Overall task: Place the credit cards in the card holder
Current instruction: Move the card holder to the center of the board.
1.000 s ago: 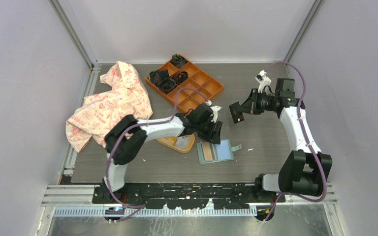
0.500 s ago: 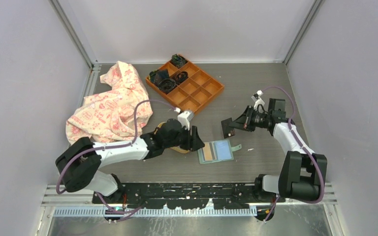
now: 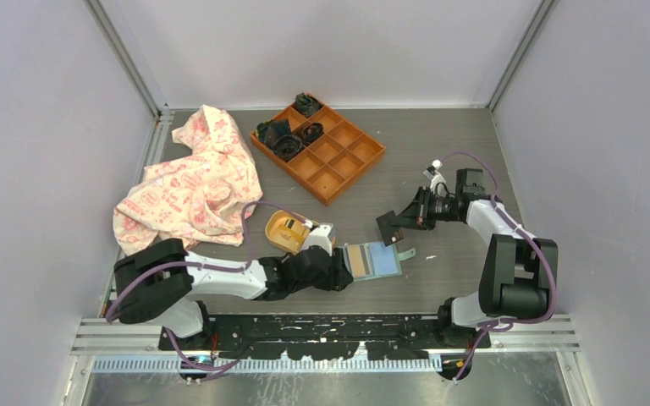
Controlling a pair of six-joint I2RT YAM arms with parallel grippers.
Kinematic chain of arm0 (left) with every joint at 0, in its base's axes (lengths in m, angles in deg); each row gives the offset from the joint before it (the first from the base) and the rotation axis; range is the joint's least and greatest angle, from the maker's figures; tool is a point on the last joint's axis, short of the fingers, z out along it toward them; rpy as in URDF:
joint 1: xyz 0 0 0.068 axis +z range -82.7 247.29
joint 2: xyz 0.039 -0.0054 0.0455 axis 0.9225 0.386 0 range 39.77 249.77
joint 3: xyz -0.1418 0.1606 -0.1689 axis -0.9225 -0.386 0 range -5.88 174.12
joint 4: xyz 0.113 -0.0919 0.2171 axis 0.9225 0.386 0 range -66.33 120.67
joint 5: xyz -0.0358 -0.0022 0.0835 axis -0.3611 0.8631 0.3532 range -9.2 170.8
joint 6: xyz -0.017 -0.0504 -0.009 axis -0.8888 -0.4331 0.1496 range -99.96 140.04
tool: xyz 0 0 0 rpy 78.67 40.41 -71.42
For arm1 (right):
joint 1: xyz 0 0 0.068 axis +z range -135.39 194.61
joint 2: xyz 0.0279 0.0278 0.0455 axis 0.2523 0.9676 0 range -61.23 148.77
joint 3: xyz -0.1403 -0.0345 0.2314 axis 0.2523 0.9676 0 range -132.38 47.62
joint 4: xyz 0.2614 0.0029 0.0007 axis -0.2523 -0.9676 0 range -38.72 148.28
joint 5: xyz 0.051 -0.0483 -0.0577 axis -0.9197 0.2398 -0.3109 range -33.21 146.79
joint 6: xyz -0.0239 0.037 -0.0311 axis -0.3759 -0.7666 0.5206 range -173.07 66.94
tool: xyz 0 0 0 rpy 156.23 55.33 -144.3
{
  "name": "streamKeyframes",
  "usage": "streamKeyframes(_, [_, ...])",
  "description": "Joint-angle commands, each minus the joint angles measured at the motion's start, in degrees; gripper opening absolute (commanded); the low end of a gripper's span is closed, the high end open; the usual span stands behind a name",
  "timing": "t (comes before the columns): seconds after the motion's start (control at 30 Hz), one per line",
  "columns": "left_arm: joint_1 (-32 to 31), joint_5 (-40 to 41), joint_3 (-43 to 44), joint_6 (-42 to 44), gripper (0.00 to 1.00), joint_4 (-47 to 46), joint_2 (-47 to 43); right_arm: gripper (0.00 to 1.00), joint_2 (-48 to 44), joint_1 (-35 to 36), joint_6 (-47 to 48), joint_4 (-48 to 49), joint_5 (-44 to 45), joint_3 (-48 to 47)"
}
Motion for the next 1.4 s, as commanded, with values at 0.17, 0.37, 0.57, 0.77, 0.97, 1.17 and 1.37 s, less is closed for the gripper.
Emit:
streamKeyframes(0.17, [-1.08, 1.22, 3.67, -1.49, 0.32, -1.35, 7.69, 0.01, -1.73, 0.21, 4.07, -3.06, -2.46, -3.51])
streamKeyframes(0.37, [-0.99, 0.84, 7.34, -0.38, 0.32, -0.01, 12.57, 0.01, -1.38, 0.21, 3.87, -3.04, -3.24, -3.8])
streamKeyframes(0.57, [2.45, -0.59, 13.22, 2.61, 0.32, -0.06, 17.72, 0.01, -1.06, 0.21, 7.22, -6.58, -1.84, -5.36])
streamKeyframes(0.77, [5.26, -3.43, 14.71, 6.6, 0.33, -1.4, 17.33, 0.01, 4.3, 0.04, 18.3, -16.08, 2.41, -10.79])
streamKeyframes(0.97, [5.27, -4.12, 9.16, 7.92, 0.36, -4.31, 10.09, 0.01, 13.36, 0.11, 25.27, -23.85, 2.05, -15.6])
streamKeyframes(1.17, [5.23, -4.45, 13.05, 7.79, 0.38, -2.5, 10.14, 0.01, 14.05, 0.41, 22.67, -20.25, 4.43, -14.32])
streamKeyframes(1.37, [5.23, -3.8, 16.92, 9.74, 0.38, -1.33, 11.15, 0.01, 16.29, 0.71, 21.88, -20.19, 5.53, -14.81])
